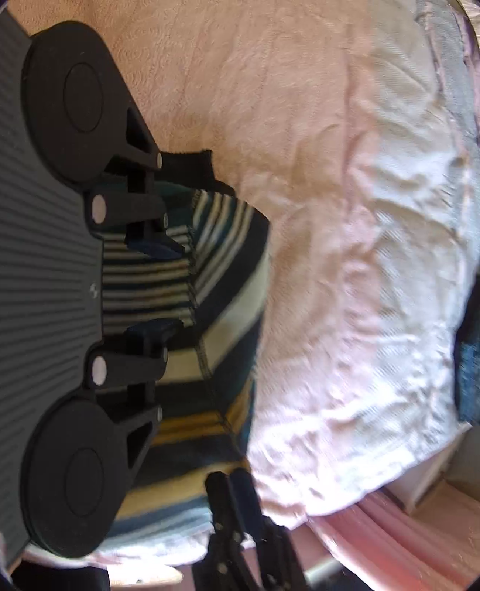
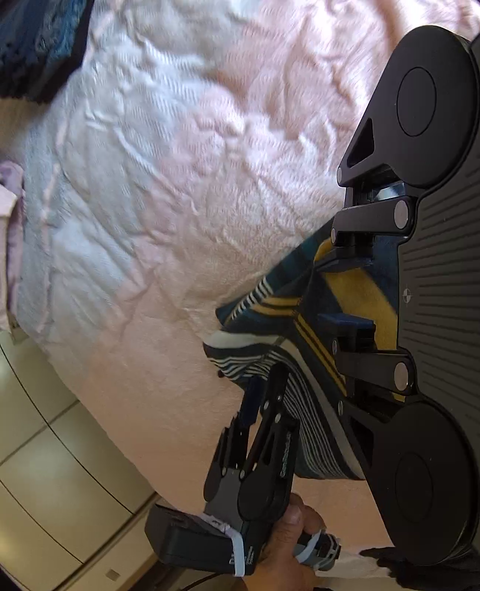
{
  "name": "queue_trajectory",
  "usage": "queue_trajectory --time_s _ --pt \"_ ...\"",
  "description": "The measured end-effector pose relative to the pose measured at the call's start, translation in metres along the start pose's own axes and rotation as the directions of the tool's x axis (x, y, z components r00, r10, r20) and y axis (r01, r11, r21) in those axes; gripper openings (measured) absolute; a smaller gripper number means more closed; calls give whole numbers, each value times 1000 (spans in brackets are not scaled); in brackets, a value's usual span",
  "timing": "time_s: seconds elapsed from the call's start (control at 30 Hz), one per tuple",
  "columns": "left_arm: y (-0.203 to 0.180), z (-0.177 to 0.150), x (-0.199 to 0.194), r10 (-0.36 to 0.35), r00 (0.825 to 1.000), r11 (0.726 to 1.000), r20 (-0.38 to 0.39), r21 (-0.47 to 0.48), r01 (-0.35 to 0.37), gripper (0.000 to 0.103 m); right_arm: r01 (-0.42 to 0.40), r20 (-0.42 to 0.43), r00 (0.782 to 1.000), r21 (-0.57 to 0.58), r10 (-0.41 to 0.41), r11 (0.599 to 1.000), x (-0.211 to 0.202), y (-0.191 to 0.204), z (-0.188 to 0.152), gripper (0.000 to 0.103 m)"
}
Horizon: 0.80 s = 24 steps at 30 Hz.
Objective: Fold clothes
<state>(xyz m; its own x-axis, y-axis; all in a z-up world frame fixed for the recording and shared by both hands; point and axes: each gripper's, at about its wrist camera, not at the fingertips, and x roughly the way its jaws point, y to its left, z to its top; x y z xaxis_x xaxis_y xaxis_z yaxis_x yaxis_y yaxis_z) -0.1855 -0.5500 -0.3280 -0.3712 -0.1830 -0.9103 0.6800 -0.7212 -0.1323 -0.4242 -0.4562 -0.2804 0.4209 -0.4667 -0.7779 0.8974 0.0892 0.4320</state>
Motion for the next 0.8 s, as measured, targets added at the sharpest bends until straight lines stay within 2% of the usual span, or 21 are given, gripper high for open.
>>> queue_trajectory --time_s 0.07,0.13,0.2,0.37,0.43,0.53,0.6,0.67,0.7,0.8 --pt "-5 -2 14 18 999 1000 -26 25 -17 31 12 -14 1000 32 -11 999 -7 -6 -11 28" --pt "-6 -6 28 43 999 998 -13 36 -42 44 36 -43 999 68 -33 997 5 -21 -27 28" --pt "-4 -7 36 55 999 998 -1 29 -55 47 36 -41 999 107 -31 994 11 -36 -37 28" --pt "-1 -7 25 70 997 997 -10 9 -70 47 46 -62 997 53 -43 998 13 -38 -37 28" --pt "3 -7 8 112 994 994 -9 -6 -112 34 87 -107 991 44 -82 995 10 -35 -36 28" --pt "7 -13 -26 148 989 989 19 -17 -148 32 160 -145 978 40 -153 986 -5 -21 -33 29" --pt "7 -26 -50 150 988 989 47 -15 -149 32 130 -113 986 55 -123 990 -22 -9 -34 36" --pt "1 -46 -65 154 987 988 55 8 -155 32 58 -90 995 74 -52 996 -33 6 -40 44" --pt "-1 -57 -67 150 987 988 51 16 -151 33 26 -91 996 71 -19 997 -33 16 -45 49" --pt "-6 -88 -59 154 988 988 23 21 -154 34 -69 -110 991 47 74 997 -24 43 -67 52"
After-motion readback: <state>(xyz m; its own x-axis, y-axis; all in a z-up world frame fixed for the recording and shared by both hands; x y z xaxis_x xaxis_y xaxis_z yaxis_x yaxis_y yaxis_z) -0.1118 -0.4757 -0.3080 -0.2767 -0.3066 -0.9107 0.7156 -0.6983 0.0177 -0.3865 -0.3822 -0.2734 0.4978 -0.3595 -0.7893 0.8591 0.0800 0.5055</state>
